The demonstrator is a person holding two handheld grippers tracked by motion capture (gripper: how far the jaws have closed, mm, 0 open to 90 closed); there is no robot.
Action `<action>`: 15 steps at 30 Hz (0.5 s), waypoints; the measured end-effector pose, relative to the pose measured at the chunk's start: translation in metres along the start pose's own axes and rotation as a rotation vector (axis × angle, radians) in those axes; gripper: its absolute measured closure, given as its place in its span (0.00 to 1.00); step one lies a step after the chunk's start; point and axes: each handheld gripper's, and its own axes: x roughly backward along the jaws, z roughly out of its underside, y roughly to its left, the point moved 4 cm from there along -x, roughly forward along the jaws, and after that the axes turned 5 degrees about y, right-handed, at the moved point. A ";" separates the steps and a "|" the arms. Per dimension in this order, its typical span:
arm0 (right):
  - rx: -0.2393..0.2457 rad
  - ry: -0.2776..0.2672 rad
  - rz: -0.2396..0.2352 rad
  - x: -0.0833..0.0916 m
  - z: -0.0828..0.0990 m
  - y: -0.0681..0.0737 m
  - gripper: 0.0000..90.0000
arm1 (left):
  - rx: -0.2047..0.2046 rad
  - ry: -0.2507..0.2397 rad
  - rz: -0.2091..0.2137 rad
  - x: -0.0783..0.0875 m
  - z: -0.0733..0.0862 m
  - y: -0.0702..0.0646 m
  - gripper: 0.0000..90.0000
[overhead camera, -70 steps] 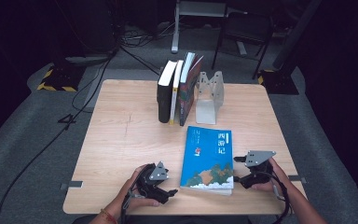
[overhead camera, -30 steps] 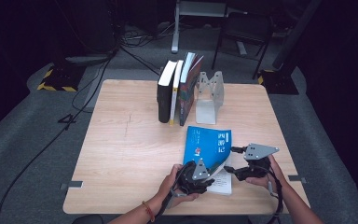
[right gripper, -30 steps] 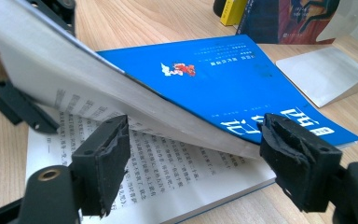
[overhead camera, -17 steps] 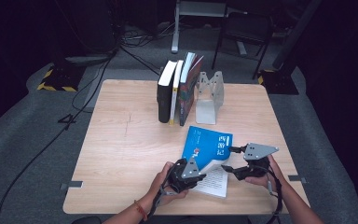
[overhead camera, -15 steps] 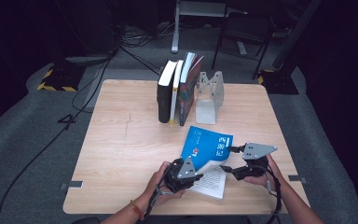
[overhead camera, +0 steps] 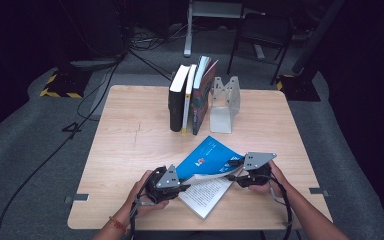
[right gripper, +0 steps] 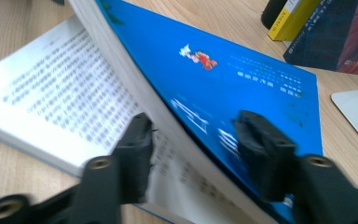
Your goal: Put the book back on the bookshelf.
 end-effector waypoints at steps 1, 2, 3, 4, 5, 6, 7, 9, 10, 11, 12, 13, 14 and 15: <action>0.005 -0.006 0.013 0.000 0.003 -0.001 0.61 | 0.005 0.008 -0.015 0.003 0.004 0.004 0.88; 0.007 -0.008 0.020 0.000 0.008 -0.003 0.64 | -0.003 0.013 -0.022 0.004 0.006 0.006 0.87; 0.009 -0.010 0.021 0.000 0.011 -0.004 0.67 | -0.015 0.020 -0.033 0.004 0.009 0.008 0.87; 0.019 -0.017 0.026 0.001 0.013 -0.004 0.70 | -0.017 0.025 -0.045 0.005 0.011 0.011 0.86; 0.019 -0.017 0.026 0.001 0.013 -0.004 0.70 | -0.017 0.025 -0.045 0.005 0.011 0.011 0.86; 0.029 -0.021 0.033 0.002 0.013 -0.003 0.72 | -0.003 0.019 -0.049 0.006 0.013 0.016 0.86; 0.051 -0.019 0.051 0.003 0.011 -0.001 0.75 | 0.004 0.015 -0.060 0.007 0.013 0.019 0.85; 0.089 -0.018 0.071 0.006 0.003 0.004 0.82 | 0.008 0.015 -0.092 0.009 0.013 0.027 0.82; 0.083 -0.027 0.065 0.008 0.001 0.006 0.84 | 0.032 0.009 -0.113 0.009 0.013 0.034 0.80; 0.083 -0.033 0.064 0.010 0.000 0.008 0.85 | 0.034 0.007 -0.116 0.008 0.013 0.037 0.79; 0.083 -0.033 0.064 0.010 0.000 0.008 0.85 | 0.034 0.007 -0.116 0.008 0.013 0.037 0.78; 0.083 -0.027 0.067 0.011 0.000 0.010 0.87 | 0.031 0.007 -0.128 0.006 0.011 0.041 0.78; 0.088 -0.019 0.072 0.013 0.000 0.012 0.88 | 0.037 0.006 -0.139 0.004 0.008 0.043 0.76; 0.092 -0.016 0.075 0.015 0.001 0.013 0.89 | 0.037 0.009 -0.148 0.001 0.006 0.046 0.75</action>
